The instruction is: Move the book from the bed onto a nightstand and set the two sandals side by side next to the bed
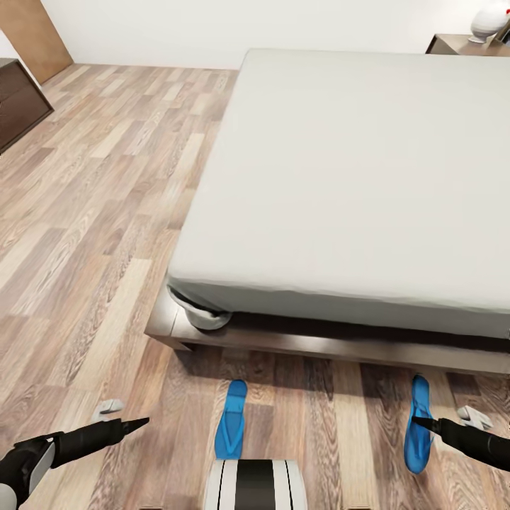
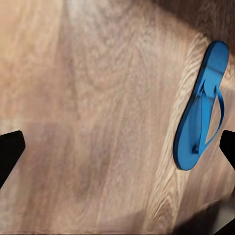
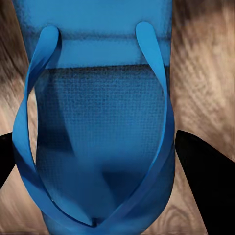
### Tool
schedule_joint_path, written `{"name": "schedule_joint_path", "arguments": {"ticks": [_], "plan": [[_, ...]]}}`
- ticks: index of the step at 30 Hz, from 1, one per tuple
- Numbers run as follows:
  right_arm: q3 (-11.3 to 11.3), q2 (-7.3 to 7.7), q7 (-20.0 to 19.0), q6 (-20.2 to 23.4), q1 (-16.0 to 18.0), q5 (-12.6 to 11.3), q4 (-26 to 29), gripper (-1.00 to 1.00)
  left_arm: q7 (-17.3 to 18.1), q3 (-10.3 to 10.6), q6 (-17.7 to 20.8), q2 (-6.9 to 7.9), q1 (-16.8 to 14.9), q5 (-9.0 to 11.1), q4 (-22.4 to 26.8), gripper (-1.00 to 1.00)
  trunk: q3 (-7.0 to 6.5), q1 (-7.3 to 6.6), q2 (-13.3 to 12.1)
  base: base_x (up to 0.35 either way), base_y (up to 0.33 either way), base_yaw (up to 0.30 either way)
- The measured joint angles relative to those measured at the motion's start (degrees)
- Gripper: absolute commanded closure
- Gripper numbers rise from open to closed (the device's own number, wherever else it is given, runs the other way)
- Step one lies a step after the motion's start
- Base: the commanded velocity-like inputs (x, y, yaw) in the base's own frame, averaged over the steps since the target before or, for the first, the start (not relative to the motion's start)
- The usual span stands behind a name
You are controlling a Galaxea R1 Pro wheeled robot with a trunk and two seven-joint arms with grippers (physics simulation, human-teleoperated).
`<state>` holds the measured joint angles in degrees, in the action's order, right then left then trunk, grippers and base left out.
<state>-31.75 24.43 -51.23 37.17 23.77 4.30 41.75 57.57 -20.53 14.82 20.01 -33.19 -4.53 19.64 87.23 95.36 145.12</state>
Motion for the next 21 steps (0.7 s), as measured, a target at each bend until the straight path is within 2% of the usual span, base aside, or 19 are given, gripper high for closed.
{"name": "schedule_joint_path", "arguments": {"ticks": [11,13,15,21], "plan": [[0.0,0.03,0.4,0.0,0.0,0.2,0.1,1.00,0.0,-0.1,0.0,0.10,0.0,0.0,0.0,-1.00,0.00,0.01,0.0,-0.273,0.149,0.000],[0.1,-0.02,2.3,0.0,0.0,0.6,0.1,1.00,-0.1,-0.1,0.0,0.14,0.0,0.0,0.0,-1.00,0.00,-0.01,0.0,-0.098,0.077,0.000],[0.1,-0.02,7.1,0.1,0.0,1.5,0.4,1.00,-0.1,-0.1,0.0,0.11,0.0,0.0,0.0,-1.00,0.00,-0.01,0.0,-0.040,0.031,0.000],[0.1,-0.41,27.8,0.0,0.0,2.6,1.4,1.00,-0.2,-0.1,0.0,0.07,0.0,0.0,0.0,-1.00,0.00,-0.02,0.0,0.017,0.007,0.000]]}}
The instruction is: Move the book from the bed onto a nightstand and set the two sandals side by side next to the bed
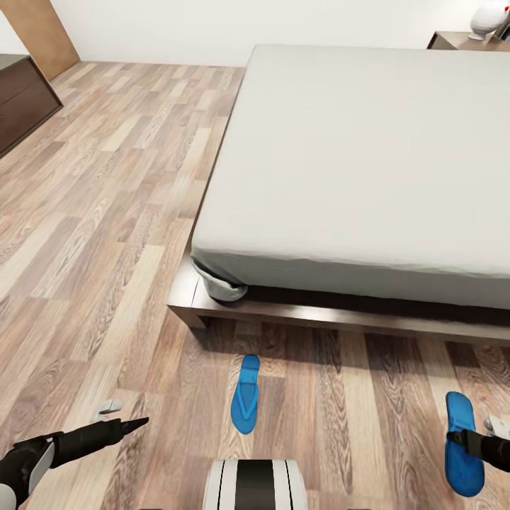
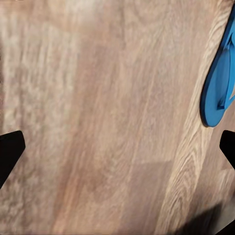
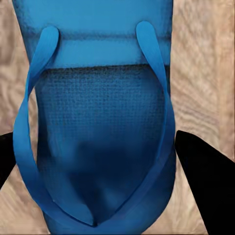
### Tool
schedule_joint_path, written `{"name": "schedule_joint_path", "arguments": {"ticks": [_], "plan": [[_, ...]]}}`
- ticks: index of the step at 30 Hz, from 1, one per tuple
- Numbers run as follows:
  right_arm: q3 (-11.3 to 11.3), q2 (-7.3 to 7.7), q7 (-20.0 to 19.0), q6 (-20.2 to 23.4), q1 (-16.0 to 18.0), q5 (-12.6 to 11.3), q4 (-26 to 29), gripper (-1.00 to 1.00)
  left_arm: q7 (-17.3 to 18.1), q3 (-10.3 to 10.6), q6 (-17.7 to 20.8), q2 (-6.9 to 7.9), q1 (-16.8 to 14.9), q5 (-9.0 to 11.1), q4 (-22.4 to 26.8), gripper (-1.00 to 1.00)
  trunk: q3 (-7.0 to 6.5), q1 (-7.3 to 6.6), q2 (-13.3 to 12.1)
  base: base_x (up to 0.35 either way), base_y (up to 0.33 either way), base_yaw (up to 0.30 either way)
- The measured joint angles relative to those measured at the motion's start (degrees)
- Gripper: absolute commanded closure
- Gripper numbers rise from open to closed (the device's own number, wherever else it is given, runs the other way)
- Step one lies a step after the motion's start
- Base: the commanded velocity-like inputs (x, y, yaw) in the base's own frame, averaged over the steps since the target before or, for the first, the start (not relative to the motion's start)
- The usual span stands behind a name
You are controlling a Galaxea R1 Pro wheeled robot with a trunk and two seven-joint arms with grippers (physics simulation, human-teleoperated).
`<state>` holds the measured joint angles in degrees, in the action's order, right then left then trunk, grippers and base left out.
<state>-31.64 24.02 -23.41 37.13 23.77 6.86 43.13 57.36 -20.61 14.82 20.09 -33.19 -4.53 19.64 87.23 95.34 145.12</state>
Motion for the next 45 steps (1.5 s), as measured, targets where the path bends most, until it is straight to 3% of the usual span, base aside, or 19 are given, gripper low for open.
{"name": "schedule_joint_path", "arguments": {"ticks": [2,6,30,40,43,45], "plan": [[0.0,-0.38,4.7,-0.1,0.0,-0.2,0.1,1.00,-0.1,0.0,0.0,0.00,0.0,0.0,0.0,-1.00,0.00,-0.02,0.0,0.219,0.003,0.000],[0.1,-0.75,8.0,-0.1,0.0,-0.4,0.1,1.00,-0.2,0.0,0.0,0.00,0.0,0.0,-0.4,-1.00,0.00,-0.03,0.0,0.287,0.105,0.000],[0.4,-0.85,8.7,-0.2,0.0,-0.3,0.0,1.00,-0.1,0.0,-0.1,0.00,0.0,0.0,-0.8,-1.00,0.00,0.00,0.0,0.047,0.257,0.000],[0.5,-1.47,14.9,-0.6,0.0,-0.4,-0.3,1.00,-0.1,0.0,-0.1,-0.01,0.0,0.0,-0.8,-1.00,0.00,0.00,0.0,0.000,0.019,0.000],[0.4,-2.55,15.1,-3.5,0.0,-0.4,-0.4,1.00,-0.1,0.0,-0.1,-0.07,0.0,0.0,-0.8,-1.00,0.00,0.00,0.0,0.000,0.000,0.000],[0.4,-2.80,14.8,-9.5,0.0,-0.7,-0.4,1.00,-0.1,0.0,-0.1,-0.09,0.0,0.0,-0.8,-1.00,0.00,0.00,0.0,0.000,0.000,0.000]]}}
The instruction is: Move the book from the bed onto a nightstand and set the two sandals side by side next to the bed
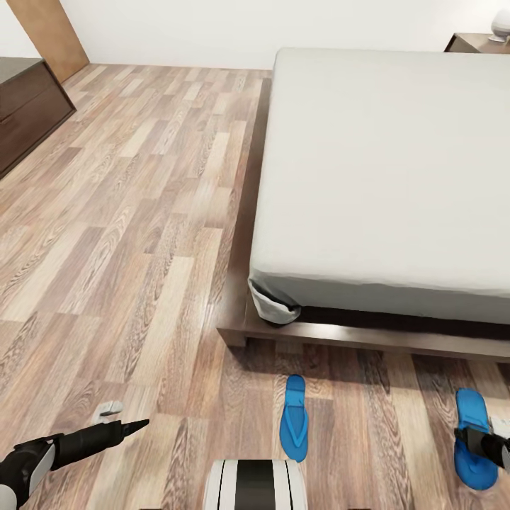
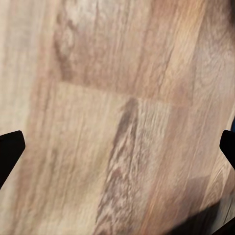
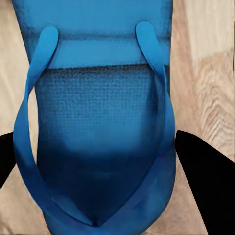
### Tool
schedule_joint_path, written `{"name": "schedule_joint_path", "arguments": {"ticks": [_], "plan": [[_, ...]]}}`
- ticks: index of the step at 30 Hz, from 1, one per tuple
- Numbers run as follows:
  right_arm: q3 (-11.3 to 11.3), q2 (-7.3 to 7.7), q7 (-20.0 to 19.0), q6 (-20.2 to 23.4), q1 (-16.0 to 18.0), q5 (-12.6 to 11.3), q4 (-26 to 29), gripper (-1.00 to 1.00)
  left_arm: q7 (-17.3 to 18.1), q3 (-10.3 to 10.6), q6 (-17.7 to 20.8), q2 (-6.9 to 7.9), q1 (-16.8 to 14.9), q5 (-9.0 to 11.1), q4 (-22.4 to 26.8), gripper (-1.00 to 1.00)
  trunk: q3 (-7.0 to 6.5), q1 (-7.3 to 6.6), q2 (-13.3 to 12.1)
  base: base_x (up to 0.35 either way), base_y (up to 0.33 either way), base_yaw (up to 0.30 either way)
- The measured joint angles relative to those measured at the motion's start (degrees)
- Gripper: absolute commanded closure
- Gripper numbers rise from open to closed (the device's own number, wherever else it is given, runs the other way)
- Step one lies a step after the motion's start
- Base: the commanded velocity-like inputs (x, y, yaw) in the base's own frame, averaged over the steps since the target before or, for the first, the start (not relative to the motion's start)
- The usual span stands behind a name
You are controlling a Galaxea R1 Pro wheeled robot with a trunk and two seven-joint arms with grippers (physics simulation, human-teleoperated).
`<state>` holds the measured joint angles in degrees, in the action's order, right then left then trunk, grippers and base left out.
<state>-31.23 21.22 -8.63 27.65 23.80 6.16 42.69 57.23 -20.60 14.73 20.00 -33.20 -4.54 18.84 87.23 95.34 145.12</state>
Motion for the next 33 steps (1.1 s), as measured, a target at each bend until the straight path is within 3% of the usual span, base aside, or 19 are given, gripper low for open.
{"name": "schedule_joint_path", "arguments": {"ticks": [4,8,14,20,26,33], "plan": [[0.1,-0.14,-1.4,-9.9,0.0,-0.3,0.0,1.00,0.0,0.0,0.0,-0.05,0.0,0.0,0.0,-1.00,0.00,0.00,0.0,0.000,0.000,0.000],[0.0,-0.17,-7.7,-12.7,0.0,-0.2,0.1,1.00,0.0,0.1,-0.1,-0.09,0.0,0.0,0.0,-1.00,0.00,0.00,0.0,0.000,0.000,0.000],[0.0,-0.17,-8.9,-13.0,0.0,0.0,-0.2,1.00,0.0,0.1,-0.1,-0.18,0.0,0.0,0.0,-1.00,0.00,0.00,0.0,0.000,0.000,0.000],[0.0,-0.13,-9.0,-12.9,0.2,0.2,-4.2,1.00,-0.2,0.1,-0.2,-0.31,0.0,0.0,0.0,-1.00,0.00,0.00,0.0,0.000,0.000,0.000],[0.0,-0.13,-9.2,-6.6,0.2,0.3,-4.8,1.00,-0.2,0.1,-0.2,-0.36,0.0,0.0,0.0,-1.00,0.00,0.00,0.0,0.000,0.000,0.000],[0.1,-0.17,-9.3,-5.7,0.2,0.4,-5.0,1.00,-0.2,0.1,-0.2,-0.35,0.0,0.0,0.0,-1.00,0.00,0.00,0.0,0.000,0.114,0.000]]}}
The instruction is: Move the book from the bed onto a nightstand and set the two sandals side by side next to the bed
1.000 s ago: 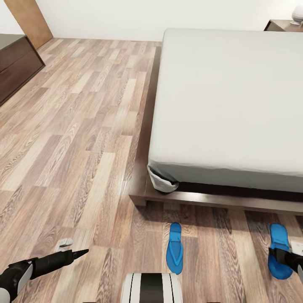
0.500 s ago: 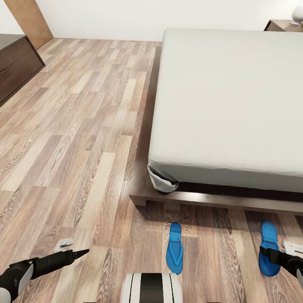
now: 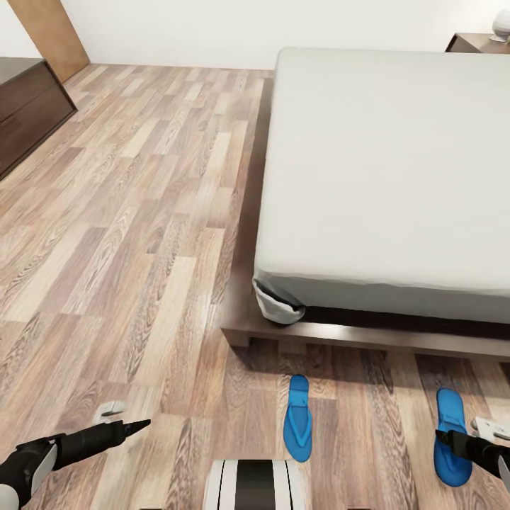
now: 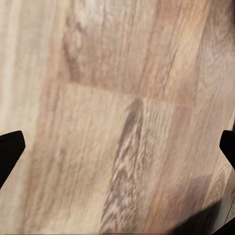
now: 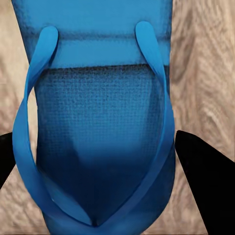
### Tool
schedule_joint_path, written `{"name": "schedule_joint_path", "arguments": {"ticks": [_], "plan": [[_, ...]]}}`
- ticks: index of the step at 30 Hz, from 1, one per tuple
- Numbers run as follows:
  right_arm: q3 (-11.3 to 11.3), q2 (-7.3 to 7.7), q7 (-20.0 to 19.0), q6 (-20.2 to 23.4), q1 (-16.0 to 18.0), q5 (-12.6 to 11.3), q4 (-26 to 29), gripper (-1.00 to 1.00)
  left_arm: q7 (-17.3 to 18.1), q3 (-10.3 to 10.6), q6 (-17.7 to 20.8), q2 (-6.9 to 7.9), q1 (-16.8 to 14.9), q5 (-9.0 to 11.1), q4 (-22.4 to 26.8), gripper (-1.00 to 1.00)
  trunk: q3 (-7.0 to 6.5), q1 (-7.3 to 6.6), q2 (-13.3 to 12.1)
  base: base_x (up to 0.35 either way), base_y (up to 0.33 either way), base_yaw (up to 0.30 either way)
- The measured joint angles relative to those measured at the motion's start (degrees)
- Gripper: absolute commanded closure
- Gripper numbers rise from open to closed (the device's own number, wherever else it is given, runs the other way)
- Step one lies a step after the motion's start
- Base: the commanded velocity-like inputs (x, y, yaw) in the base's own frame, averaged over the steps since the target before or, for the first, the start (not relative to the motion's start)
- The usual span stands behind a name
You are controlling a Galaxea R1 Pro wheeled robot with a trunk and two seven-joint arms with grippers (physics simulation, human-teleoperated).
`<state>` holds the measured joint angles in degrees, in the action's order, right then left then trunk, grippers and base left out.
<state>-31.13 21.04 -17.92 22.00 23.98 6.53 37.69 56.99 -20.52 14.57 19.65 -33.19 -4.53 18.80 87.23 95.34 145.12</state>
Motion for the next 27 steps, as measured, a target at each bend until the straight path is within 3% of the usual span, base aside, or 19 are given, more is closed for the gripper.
{"name": "schedule_joint_path", "arguments": {"ticks": [17,27], "plan": [[0.1,0.00,0.1,0.0,0.0,0.0,0.0,1.00,0.0,0.0,0.0,0.02,0.0,0.0,-0.4,-1.00,0.00,0.00,0.0,0.003,0.287,0.000],[0.0,0.00,0.1,0.0,0.0,0.0,0.0,1.00,0.0,0.0,0.0,0.03,0.0,0.0,-0.4,-1.00,0.00,-0.03,0.0,0.193,0.267,0.000]]}}
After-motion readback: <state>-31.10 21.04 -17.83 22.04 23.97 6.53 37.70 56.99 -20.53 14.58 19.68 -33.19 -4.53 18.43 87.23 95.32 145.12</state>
